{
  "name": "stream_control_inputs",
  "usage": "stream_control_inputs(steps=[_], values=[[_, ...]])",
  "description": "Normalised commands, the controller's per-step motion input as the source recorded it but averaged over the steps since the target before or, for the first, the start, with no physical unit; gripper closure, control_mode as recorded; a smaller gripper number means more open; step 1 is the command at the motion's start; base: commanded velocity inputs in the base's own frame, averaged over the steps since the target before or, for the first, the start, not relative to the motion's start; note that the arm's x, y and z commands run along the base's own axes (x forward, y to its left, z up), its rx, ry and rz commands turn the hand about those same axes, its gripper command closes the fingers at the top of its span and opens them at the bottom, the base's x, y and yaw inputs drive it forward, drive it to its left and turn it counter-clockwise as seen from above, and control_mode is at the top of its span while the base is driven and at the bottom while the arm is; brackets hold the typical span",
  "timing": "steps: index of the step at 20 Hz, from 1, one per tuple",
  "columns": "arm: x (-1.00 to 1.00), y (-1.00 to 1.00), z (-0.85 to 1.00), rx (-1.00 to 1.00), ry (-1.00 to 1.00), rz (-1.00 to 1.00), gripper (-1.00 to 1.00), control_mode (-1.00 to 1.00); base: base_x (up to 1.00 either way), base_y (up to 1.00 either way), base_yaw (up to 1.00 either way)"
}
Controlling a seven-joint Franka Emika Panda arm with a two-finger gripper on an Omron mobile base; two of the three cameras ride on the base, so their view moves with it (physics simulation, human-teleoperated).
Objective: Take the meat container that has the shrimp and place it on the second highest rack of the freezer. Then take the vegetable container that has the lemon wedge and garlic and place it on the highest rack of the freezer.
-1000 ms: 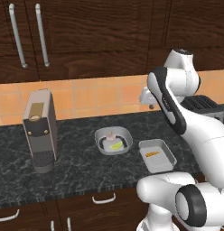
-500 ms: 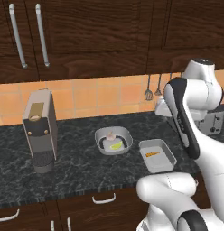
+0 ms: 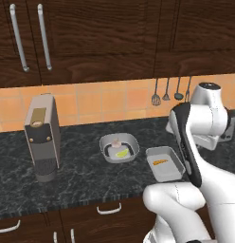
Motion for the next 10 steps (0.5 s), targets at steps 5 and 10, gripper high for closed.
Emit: stream_control_inputs(steps=[5,10], values=[[0.09,-0.36,-0.73,0.09,0.15,-0.32,-1.0,-1.0,0.0,0.0,0.0],[0.59,-0.06,-0.51,0.01,0.08,-0.26,-1.0,-1.0,0.0,0.0,0.0]])
